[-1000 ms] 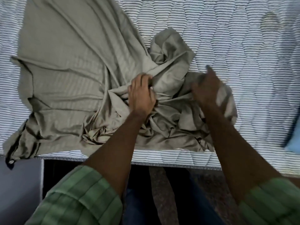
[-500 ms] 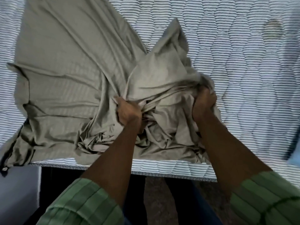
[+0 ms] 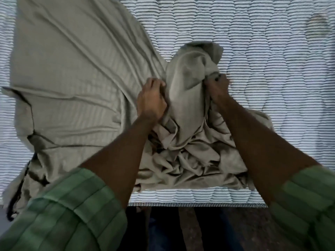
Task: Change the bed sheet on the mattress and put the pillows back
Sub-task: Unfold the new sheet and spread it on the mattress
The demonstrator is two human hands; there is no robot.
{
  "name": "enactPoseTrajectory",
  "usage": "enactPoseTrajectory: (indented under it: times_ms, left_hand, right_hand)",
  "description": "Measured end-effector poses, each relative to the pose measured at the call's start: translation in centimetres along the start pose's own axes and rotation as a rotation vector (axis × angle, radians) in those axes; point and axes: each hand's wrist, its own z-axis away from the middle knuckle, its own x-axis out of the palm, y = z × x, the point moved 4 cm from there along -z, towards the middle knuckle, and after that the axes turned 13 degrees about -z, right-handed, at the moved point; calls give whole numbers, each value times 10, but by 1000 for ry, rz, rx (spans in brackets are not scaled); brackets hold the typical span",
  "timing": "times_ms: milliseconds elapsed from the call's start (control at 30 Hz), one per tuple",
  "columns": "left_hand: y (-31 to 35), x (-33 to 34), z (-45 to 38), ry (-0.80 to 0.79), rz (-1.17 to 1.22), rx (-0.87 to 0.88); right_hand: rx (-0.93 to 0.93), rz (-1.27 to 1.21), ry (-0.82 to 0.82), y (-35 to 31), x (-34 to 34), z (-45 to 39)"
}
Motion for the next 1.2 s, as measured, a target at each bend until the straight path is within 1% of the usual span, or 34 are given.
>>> enactPoseTrajectory:
  times_ms: [67, 100, 133, 167, 200, 267, 300, 333, 367, 400, 467, 500, 567, 600, 667, 700, 733, 767, 800, 833, 867, 900, 933, 967, 1000, 1033, 1067, 1100, 1167, 1200]
  left_hand:
    - [-4, -5, -34, -74, -34, 82]
    - [-6, -7, -51, -125, -53, 112]
    - [-8, -6, -66, -176, -81, 142]
    - [-12, -2, -81, -232, -107, 178]
    - [-17, 3, -91, -288, -135, 229]
    - [-29, 12, -102, -377, -196, 319]
    - [-35, 13, -105, -383, -229, 339]
    - [-43, 12, -105, -357, -254, 327]
    - [-50, 10, -104, -296, -255, 282]
    - [-58, 7, -101, -214, -213, 215]
    - [-76, 2, -94, -78, -33, 49]
    - [-86, 1, -92, -35, 49, -36]
    - [-101, 2, -90, -5, 132, -175]
    - [-106, 1, -90, 7, 132, -207]
    - [-113, -6, -89, 65, 132, -199]
    - [-117, -11, -88, 110, 143, -191]
    - [-123, -18, -87, 161, 157, -201]
    - [-133, -25, -86, 214, 167, -243]
    - [-143, -32, -86, 263, 174, -298]
    - [-152, -37, -86, 307, 172, -340]
    - [-158, -41, -86, 335, 159, -345]
    - [-160, -44, -87, 342, 130, -317]
    - [-159, -45, -86, 324, 83, -273]
    - [-156, -44, -85, 289, 21, -219]
    - [-151, -41, -83, 237, -48, -165]
    - [-144, -38, -79, 176, -118, -123]
    - [-136, -34, -75, 119, -186, -96]
    - [-126, -30, -72, 76, -250, -79]
    - [-104, -28, -68, 41, -341, -56]
    - [-93, -27, -67, 29, -364, -51]
  right_hand:
    - [166, -168, -174, 3, 26, 4]
    - [215, -180, -276, -1, 39, 10]
    - [261, -116, -372, -1, 48, 17]
    - [286, 1, -477, 4, 56, 23]
    - [288, 180, -601, 7, 63, 35]
    - [203, 636, -859, 21, 77, 57]
    - [142, 774, -936, 30, 82, 64]
    - [100, 850, -973, 35, 86, 71]
    - [48, 833, -969, 36, 89, 75]
    - [-48, 775, -905, 33, 89, 73]
    - [-405, 573, -730, 20, 89, 63]
    - [-493, 491, -642, 16, 86, 59]
    - [-417, 386, -525, 6, 78, 58]
    - [-366, 334, -475, 2, 76, 56]
    - [-290, 151, -389, -2, 69, 44]
    - [-285, 75, -289, -6, 61, 31]
    - [-271, 27, -157, -12, 49, 17]
    - [-238, -12, 10, -16, 36, 6]
    - [-150, -92, 168, -15, 19, -7]
    - [-112, -176, 325, -17, 2, -13]
    - [-151, -206, 493, -18, -18, -18]
    - [-224, -201, 648, -23, -35, -19]
    - [-294, -116, 753, -27, -46, -21]
    - [-298, 62, 805, -35, -51, -20]
    - [-281, 296, 787, -42, -49, -20]
    - [-288, 501, 703, -46, -42, -18]
    - [-352, 648, 602, -49, -34, -15]
    - [-461, 737, 519, -55, -25, -5]
    - [-727, 804, 361, -60, 2, 6]
    - [-838, 825, 247, -64, 22, 13]
